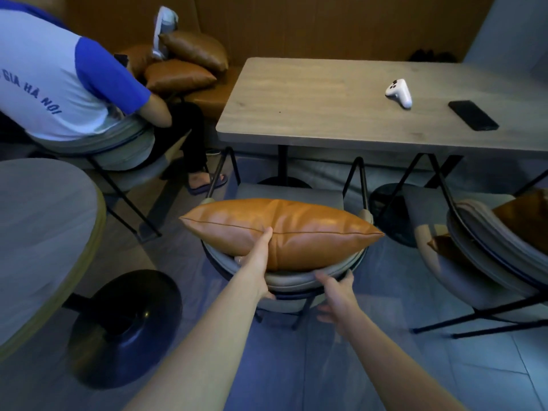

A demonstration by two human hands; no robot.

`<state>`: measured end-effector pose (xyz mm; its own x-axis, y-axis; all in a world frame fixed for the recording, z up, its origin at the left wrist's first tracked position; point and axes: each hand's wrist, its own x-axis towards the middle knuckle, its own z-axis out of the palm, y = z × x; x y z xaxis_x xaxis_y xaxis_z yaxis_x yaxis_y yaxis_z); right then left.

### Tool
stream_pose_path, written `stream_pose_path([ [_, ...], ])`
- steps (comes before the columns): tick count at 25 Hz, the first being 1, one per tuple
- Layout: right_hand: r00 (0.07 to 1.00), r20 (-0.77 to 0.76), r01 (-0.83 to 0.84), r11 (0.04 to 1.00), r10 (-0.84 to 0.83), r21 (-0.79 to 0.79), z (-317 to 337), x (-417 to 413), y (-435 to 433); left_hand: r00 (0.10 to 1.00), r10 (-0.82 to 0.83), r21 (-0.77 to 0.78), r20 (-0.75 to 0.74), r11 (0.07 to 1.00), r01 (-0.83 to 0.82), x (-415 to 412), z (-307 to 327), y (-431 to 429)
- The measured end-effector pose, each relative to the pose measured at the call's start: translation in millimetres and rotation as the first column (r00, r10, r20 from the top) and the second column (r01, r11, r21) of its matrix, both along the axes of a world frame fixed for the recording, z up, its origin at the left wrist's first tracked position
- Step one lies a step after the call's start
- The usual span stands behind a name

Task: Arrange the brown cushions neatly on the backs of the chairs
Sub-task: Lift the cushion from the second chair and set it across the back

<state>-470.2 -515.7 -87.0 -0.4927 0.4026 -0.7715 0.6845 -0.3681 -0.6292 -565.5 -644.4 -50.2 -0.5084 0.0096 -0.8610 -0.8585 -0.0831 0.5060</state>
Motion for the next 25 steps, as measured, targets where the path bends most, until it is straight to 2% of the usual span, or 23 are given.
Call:
stream_pose_path([
  [2, 0.999, 0.01, -0.038, 0.997, 0.039, -0.06, 1, -4, -32, 0.995, 0.008, -0.07, -0.1, 0.997, -0.015, 1, -5, -14],
  [4, 1.0, 0.007, 0.003, 0.994, -0.002, -0.109, -2, -14, -60, 0.98, 0.01, -0.103, -0.2, 0.994, -0.031, -10, -9, -40],
  [8, 0.978, -0.089, 0.175, 0.974, -0.188, -0.142, -14, -29, -80, 0.985, -0.021, -0.005, -0.169, 1.0, 0.02, -47, -11, -83],
  [11, 0.964, -0.102, 0.232, 0.963, -0.247, -0.139, -16, -34, -80, 0.98, -0.056, 0.037, -0.193, 0.997, 0.064, -60, -9, -87],
  [17, 0.983, -0.01, 0.181, 0.979, -0.183, -0.098, -7, -52, -80, 0.979, 0.008, 0.07, -0.203, 0.998, 0.006, -77, -13, -87],
  [21, 0.987, -0.036, 0.157, 0.985, -0.159, -0.065, -7, -65, -86, 0.975, 0.001, 0.063, -0.223, 0.998, 0.013, -98, -20, -91],
  [24, 0.99, -0.029, 0.138, 0.99, -0.138, 0.015, -13, -67, -94, 0.977, -0.016, 0.054, -0.213, 0.998, 0.028, -112, -27, -96],
  [25, 0.995, 0.011, 0.101, 0.99, -0.103, 0.101, -14, -66, -95, 0.978, -0.023, 0.057, -0.207, 0.998, 0.035, -114, -27, -96],
])
